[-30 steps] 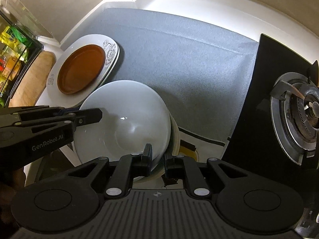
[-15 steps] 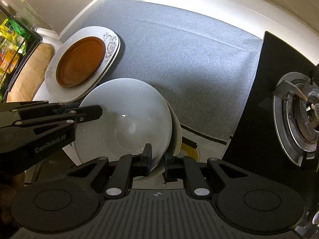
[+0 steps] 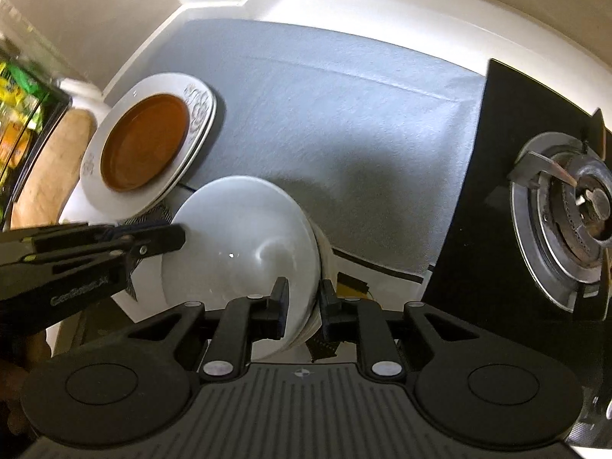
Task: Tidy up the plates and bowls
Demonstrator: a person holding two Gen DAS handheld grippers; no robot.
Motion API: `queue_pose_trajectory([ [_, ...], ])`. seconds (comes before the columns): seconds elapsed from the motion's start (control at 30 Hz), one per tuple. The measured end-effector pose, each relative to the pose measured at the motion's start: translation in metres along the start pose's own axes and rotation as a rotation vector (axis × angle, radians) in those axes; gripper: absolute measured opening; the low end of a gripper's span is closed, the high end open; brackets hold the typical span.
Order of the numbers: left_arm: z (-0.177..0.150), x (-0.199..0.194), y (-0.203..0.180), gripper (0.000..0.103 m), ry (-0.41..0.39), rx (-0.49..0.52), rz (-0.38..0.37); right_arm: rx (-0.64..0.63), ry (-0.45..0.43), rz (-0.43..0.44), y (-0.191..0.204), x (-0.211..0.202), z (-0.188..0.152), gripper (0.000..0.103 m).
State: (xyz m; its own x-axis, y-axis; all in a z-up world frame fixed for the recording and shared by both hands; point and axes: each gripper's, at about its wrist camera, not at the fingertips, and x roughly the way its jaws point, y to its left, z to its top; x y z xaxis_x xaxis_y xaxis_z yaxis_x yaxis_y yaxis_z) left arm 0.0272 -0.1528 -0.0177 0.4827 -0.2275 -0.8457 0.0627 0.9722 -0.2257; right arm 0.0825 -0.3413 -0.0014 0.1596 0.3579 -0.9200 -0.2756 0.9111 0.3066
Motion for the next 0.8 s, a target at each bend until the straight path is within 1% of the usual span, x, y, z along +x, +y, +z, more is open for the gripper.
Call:
queue_pose_trajectory([
  [0.13, 0.002, -0.004, 0.002, 0.009, -0.02, -0.004, -0.016, -0.002, 0.001, 0.011, -0.003, 0.0, -0.002, 0.02],
  [0.27, 0.002, -0.008, 0.01, 0.01, -0.039, -0.035, -0.045, -0.021, -0.001, 0.001, 0.001, 0.0, -0.003, 0.02],
  [0.33, 0.002, -0.008, 0.013, 0.02, -0.039, -0.048, -0.045, -0.015, -0.019, 0.002, 0.0, -0.003, -0.002, 0.02],
  [0.4, 0.002, -0.008, 0.015, 0.033, -0.042, -0.053, -0.037, 0.0, -0.045, 0.007, -0.003, -0.007, -0.002, 0.02],
  [0.43, 0.002, -0.008, 0.016, 0.035, -0.043, -0.055, -0.039, 0.011, -0.051, 0.009, -0.006, -0.008, -0.002, 0.024],
  [0.47, 0.002, -0.007, 0.017, 0.041, -0.041, -0.061, -0.042, 0.023, -0.058, 0.013, -0.008, -0.008, -0.002, 0.027],
  [0.53, 0.003, 0.0, 0.02, 0.05, -0.021, -0.085, -0.056, 0.032, -0.062, 0.015, -0.012, -0.005, -0.001, 0.043],
  [0.57, 0.003, 0.005, 0.022, 0.055, -0.002, -0.1, -0.066, 0.029, -0.063, 0.017, -0.013, -0.001, -0.001, 0.047],
  [0.6, 0.002, 0.014, 0.024, 0.056, 0.033, -0.123, -0.077, 0.029, -0.057, 0.018, -0.014, 0.004, -0.002, 0.052],
  [0.7, 0.0, 0.034, 0.031, 0.056, 0.105, -0.184, -0.099, 0.074, -0.011, 0.037, -0.022, 0.025, -0.002, 0.052],
  [0.8, -0.001, 0.045, 0.034, 0.056, 0.139, -0.216, -0.115, 0.122, 0.027, 0.068, -0.029, 0.04, -0.006, 0.052],
])
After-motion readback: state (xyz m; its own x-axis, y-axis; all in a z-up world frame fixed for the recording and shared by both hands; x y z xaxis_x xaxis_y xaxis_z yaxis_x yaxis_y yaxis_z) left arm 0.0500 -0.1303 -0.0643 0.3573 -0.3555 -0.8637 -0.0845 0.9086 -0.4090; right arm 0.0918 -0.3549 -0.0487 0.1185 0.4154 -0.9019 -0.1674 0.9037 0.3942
